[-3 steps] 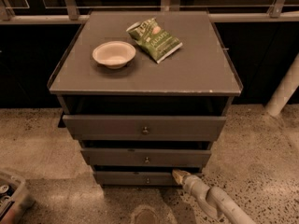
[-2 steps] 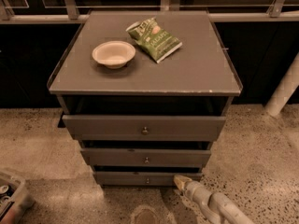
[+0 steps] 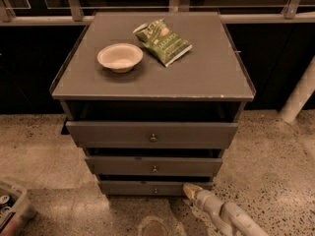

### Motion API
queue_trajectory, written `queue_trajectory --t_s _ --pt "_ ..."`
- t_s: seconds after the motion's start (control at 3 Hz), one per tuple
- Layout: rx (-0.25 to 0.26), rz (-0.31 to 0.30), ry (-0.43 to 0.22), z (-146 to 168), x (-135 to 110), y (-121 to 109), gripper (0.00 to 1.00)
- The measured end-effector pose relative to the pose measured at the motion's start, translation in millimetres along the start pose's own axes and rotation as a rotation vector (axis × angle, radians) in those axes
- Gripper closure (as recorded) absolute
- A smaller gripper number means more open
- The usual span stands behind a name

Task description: Close bottom drawer

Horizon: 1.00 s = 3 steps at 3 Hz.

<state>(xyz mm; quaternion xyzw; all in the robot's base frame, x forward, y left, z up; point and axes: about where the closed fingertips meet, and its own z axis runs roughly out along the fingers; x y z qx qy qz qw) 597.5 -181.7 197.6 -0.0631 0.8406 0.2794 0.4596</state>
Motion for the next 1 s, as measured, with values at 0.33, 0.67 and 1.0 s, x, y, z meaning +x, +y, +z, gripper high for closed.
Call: queue_trajectory --t_s 0.33,0.67,1.0 --pt "0.000 0.000 0.000 0.0 0.0 0.0 0.35" --pt "0.000 0.000 0.000 0.0 0.0 0.0 0.11" --pt "0.000 0.000 0.000 0.0 0.0 0.0 0.00"
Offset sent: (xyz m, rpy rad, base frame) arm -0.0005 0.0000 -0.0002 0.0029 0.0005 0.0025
